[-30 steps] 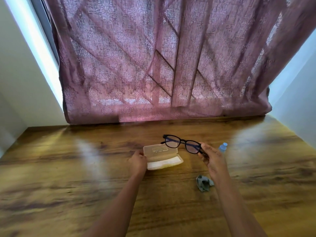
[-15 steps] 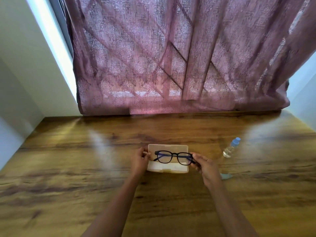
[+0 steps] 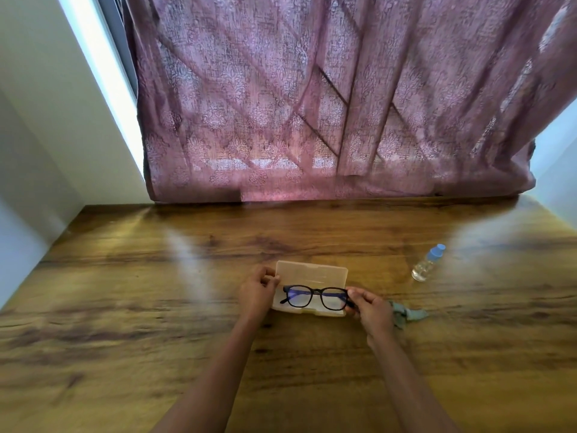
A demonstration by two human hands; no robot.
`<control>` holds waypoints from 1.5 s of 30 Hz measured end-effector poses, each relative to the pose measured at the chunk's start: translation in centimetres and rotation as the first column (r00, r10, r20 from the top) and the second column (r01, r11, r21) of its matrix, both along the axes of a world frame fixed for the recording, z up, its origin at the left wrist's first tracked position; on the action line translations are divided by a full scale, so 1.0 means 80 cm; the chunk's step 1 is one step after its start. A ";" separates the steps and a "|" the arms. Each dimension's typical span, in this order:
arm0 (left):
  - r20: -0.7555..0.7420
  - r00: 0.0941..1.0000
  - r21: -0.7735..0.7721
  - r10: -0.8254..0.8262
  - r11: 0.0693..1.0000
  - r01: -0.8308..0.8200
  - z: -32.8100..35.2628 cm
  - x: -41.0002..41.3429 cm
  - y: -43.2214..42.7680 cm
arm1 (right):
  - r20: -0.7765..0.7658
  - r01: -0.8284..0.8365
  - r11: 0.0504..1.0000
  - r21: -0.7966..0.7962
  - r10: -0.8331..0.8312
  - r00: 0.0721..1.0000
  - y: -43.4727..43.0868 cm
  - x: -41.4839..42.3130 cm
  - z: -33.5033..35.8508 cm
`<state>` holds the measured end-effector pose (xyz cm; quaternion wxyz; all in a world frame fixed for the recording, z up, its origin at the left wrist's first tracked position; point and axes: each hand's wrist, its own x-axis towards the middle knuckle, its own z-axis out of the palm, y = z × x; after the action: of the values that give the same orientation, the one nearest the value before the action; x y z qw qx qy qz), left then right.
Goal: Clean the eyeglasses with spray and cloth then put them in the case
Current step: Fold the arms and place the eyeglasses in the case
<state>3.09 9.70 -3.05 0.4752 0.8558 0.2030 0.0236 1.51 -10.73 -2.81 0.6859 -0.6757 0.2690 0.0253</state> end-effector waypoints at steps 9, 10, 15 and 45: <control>-0.080 0.997 -0.287 0.022 0.957 -0.044 0.012 -0.013 0.013 | 0.012 0.009 0.995 -0.103 -0.008 1.000 0.005 -0.004 0.005; -0.079 0.997 -0.315 0.022 0.948 -0.046 0.014 -0.015 0.014 | 0.006 0.006 0.994 -0.109 -0.005 1.000 0.005 -0.005 0.006; -0.099 0.995 -0.339 -0.008 0.940 -0.026 0.021 -0.021 0.016 | 0.003 -0.048 0.971 -0.236 0.051 0.999 0.008 -0.007 0.010; -0.105 0.994 -0.262 -0.017 0.965 -0.011 0.018 -0.026 0.013 | -0.127 -0.270 0.752 -0.601 0.244 0.962 0.011 0.011 0.023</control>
<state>0.97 10.71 -1.65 0.5727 0.7857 0.2283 -0.0499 2.38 -9.86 -0.98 0.4137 -0.8911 0.1811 0.0441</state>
